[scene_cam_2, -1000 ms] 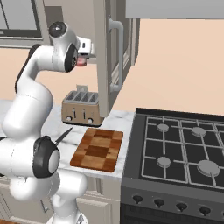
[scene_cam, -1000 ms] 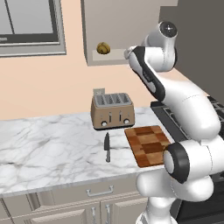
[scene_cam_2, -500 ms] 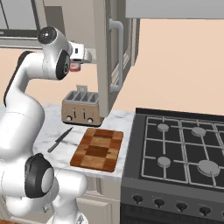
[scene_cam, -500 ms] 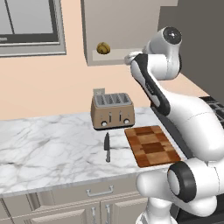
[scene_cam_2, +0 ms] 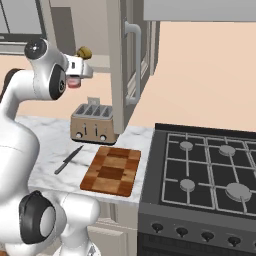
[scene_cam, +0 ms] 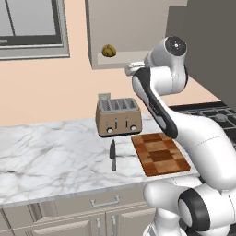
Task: Pick the bread, place it on the cutting board, pick the jam, place it on the counter, and close the cabinet.
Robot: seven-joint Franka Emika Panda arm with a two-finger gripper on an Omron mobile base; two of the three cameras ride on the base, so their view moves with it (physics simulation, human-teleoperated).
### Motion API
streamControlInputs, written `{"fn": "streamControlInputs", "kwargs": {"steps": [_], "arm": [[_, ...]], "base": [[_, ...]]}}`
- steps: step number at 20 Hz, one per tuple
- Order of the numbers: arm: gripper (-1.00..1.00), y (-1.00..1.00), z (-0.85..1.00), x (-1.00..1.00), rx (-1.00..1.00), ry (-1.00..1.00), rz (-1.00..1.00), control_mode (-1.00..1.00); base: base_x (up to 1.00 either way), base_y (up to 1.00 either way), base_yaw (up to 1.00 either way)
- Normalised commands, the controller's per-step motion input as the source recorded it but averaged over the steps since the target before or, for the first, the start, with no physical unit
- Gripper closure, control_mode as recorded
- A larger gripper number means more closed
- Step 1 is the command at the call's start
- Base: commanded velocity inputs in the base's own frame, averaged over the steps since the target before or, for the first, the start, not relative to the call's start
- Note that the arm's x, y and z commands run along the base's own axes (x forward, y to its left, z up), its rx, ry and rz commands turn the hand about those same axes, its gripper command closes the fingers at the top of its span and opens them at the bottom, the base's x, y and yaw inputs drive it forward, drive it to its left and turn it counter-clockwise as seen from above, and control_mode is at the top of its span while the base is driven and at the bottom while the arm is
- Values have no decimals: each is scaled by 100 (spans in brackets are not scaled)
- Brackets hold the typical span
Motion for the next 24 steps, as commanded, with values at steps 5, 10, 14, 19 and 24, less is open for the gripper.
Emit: {"fn": "streamControlInputs", "kwargs": {"steps": [5,10,14,19,24], "arm": [[100,34,-10,-29,0,0,0,-100],[100,38,-11,-23,0,0,0,-100],[100,37,-11,-10,0,0,0,-100],[100,34,-8,-1,0,0,0,-100],[100,32,-8,0,0,0,0,-100]], "base": [[0,0,0],[0,0,0],[0,0,0],[0,0,0],[0,0,0]]}}
